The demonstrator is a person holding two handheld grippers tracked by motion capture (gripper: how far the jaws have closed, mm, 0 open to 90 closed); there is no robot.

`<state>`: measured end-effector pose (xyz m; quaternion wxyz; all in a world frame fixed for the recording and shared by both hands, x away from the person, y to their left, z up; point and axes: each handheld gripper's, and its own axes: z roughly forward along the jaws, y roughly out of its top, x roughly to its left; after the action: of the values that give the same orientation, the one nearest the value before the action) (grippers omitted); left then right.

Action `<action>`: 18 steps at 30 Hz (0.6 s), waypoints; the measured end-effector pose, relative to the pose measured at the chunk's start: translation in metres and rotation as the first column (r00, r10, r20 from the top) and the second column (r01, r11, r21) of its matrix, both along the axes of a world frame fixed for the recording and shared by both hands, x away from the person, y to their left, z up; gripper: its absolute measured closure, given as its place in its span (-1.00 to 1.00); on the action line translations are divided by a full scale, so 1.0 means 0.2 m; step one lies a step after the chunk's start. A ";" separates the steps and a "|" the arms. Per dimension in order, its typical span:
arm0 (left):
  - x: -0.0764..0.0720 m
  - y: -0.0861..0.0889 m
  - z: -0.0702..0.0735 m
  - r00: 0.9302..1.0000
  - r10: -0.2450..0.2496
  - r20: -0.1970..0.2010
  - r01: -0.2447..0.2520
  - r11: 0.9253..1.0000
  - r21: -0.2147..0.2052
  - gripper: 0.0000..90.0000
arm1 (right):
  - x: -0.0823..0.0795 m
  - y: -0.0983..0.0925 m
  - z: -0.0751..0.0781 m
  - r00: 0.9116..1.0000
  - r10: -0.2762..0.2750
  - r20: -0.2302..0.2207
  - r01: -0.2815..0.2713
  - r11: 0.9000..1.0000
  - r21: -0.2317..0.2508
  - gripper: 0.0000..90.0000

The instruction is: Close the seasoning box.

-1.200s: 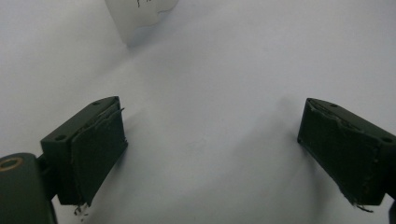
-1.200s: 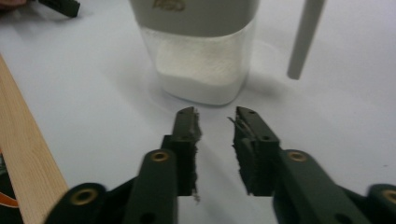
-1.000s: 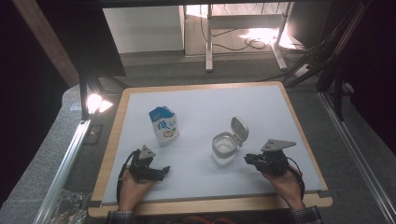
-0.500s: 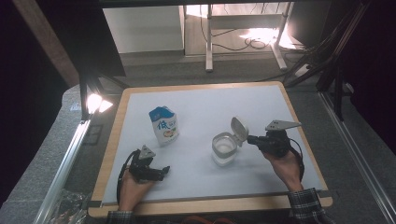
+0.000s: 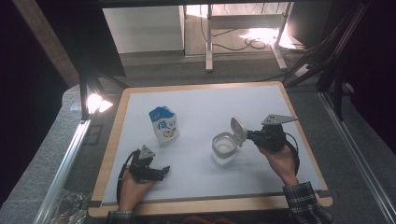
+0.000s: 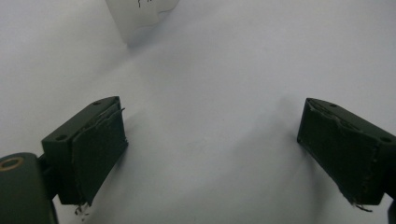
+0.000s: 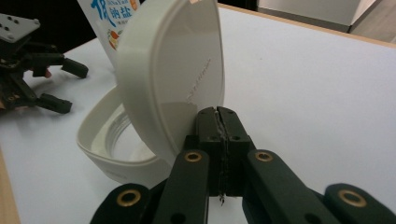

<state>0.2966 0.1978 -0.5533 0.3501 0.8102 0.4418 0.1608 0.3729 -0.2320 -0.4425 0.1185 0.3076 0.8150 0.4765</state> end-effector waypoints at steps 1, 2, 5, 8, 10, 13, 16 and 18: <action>0.00 0.00 0.00 1.000 0.000 0.000 0.000 1.000 0.000 -0.83 | 0.00 0.00 0.00 1.000 0.002 0.000 -0.002 1.000 0.004 0.98; 0.00 0.00 0.00 1.000 0.000 0.000 0.000 1.000 0.000 -0.83 | 0.00 0.01 0.00 1.000 0.005 0.002 -0.005 1.000 0.005 0.98; 0.00 0.00 0.00 1.000 0.001 0.001 -0.001 1.000 -0.002 -0.83 | 0.00 0.02 0.01 1.000 0.015 0.002 -0.015 1.000 0.020 0.97; 0.00 0.00 0.00 1.000 0.003 0.001 -0.003 1.000 -0.003 -0.83 | -0.01 0.03 0.02 1.000 0.030 0.002 -0.030 0.999 0.028 0.96; 0.00 0.00 0.00 1.000 0.003 0.001 -0.003 1.000 -0.003 -0.83 | -0.01 0.05 0.02 0.999 0.044 0.006 -0.044 0.999 0.027 0.95; 0.00 0.00 0.00 1.000 0.003 0.002 -0.003 1.000 -0.004 -0.83 | -0.02 0.06 0.03 0.999 0.041 0.018 -0.042 0.999 0.007 0.91; 0.00 0.00 0.00 1.000 0.003 0.002 -0.003 1.000 -0.004 -0.83 | -0.02 0.04 0.04 0.999 0.033 0.023 -0.033 0.999 0.006 0.88; 0.00 0.00 0.00 1.000 0.003 0.002 -0.003 1.000 -0.004 -0.83 | -0.02 0.02 0.04 0.999 0.022 0.026 -0.022 1.000 0.011 0.85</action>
<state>0.2965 0.1976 -0.5535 0.3517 0.8087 0.4431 0.1612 0.3685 -0.2279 -0.4340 0.1219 0.2931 0.8142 0.4861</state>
